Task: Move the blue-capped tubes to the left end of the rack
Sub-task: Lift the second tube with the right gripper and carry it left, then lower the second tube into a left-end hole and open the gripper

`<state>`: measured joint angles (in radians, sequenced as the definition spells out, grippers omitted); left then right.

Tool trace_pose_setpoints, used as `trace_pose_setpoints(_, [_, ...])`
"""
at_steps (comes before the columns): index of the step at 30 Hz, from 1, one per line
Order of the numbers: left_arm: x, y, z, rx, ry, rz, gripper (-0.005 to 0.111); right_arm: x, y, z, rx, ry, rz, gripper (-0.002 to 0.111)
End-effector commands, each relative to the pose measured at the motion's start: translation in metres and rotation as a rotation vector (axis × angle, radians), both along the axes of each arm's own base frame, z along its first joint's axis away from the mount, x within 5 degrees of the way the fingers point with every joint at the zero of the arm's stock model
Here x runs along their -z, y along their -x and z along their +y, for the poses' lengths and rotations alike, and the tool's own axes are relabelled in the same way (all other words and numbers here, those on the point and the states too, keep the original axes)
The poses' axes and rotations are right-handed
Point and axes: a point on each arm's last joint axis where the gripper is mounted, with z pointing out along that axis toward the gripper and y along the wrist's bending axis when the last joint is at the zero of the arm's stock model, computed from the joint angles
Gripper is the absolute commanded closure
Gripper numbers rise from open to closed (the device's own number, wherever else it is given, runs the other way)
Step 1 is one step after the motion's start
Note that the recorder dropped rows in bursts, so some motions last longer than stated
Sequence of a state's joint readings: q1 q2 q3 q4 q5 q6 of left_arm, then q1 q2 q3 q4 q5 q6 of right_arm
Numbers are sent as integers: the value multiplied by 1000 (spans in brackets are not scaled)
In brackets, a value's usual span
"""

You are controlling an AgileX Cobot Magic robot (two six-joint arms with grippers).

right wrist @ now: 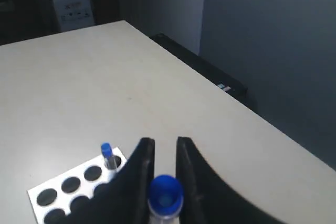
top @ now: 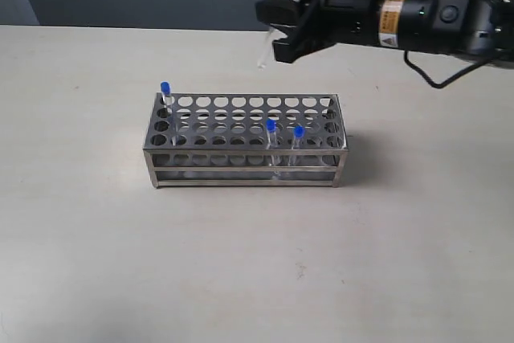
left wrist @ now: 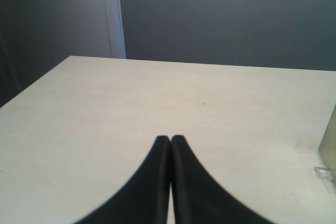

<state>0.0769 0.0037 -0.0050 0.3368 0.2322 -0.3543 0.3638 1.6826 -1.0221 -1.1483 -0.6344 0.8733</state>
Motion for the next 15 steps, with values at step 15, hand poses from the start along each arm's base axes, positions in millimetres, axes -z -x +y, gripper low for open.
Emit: trace_pose_setpoints(15, [1, 0, 0, 7, 6, -1, 106, 49, -20, 120, -221, 70, 81, 109])
